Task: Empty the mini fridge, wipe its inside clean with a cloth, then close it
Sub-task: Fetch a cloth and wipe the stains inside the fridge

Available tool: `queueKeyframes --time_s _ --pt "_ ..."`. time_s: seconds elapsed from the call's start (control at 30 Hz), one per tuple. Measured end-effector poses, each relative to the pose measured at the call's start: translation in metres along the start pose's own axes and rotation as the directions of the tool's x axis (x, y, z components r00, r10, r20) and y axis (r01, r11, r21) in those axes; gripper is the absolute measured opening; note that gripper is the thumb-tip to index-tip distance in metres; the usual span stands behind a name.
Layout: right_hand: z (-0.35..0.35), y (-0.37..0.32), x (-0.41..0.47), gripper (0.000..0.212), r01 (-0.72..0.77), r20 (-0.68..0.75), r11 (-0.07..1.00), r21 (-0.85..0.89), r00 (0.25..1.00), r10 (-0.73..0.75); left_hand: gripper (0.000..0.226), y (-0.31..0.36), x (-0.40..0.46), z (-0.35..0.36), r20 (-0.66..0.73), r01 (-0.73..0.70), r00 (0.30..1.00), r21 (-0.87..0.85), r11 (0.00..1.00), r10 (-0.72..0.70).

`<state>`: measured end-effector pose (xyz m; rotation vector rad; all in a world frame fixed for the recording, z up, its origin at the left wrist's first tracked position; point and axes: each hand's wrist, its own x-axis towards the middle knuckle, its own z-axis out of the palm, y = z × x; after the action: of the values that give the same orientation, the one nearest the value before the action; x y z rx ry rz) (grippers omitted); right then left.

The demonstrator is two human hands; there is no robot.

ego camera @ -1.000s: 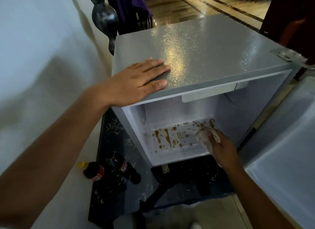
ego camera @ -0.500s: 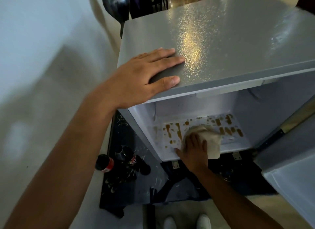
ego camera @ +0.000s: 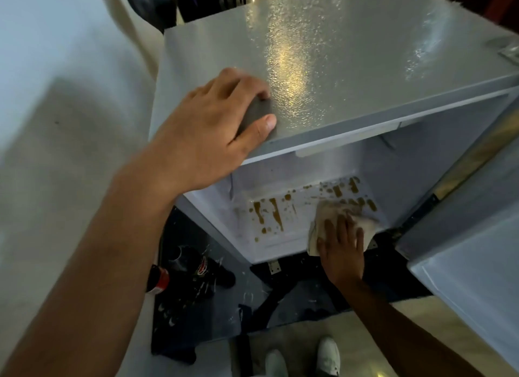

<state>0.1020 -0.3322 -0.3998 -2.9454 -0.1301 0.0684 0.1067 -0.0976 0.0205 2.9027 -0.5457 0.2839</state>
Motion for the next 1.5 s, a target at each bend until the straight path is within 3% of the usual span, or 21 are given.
queueKeyframes --time_s 0.27,0.4,0.53,0.8,1.0,1.2,1.43,1.5 --pt "0.000 0.026 0.053 0.066 -0.186 -0.075 0.972 0.145 0.977 0.198 0.058 -0.001 0.001 0.004 0.061 -0.014 0.998 0.049 0.999 0.011" --pt "0.001 0.019 0.081 0.064 -0.136 -0.088 0.977 0.161 0.984 0.152 0.058 0.001 0.002 0.003 0.049 -0.004 0.999 0.039 0.999 0.002" --pt "-0.001 0.008 0.083 0.068 -0.087 -0.006 0.987 0.132 0.996 0.088 0.058 0.002 0.002 0.003 0.044 0.002 0.999 0.043 0.999 -0.004" --pt "0.004 -0.019 0.011 0.062 0.111 -0.014 0.993 0.048 0.994 -0.111 0.058 0.001 0.002 0.004 0.044 -0.016 0.999 0.038 0.999 0.014" --pt "0.002 -0.004 0.010 0.069 0.094 0.041 0.995 0.030 0.995 -0.095 0.058 0.001 0.001 0.005 0.055 -0.006 0.998 0.037 0.999 0.004" --pt "-0.010 0.014 0.081 0.075 -0.107 0.027 0.985 0.134 0.994 0.104 0.058 0.001 0.001 0.004 0.061 -0.007 0.998 0.042 0.999 0.005" --pt "-0.004 -0.001 0.128 0.067 -0.117 0.037 0.983 0.141 0.993 0.113 0.058 0.001 0.001 0.005 0.057 0.000 0.998 0.070 0.998 -0.004" --pt "0.001 -0.010 0.117 0.071 -0.044 0.066 0.989 0.143 0.997 0.035 0.059 0.001 0.002 0.004 0.060 -0.003 0.998 0.072 0.997 -0.002"
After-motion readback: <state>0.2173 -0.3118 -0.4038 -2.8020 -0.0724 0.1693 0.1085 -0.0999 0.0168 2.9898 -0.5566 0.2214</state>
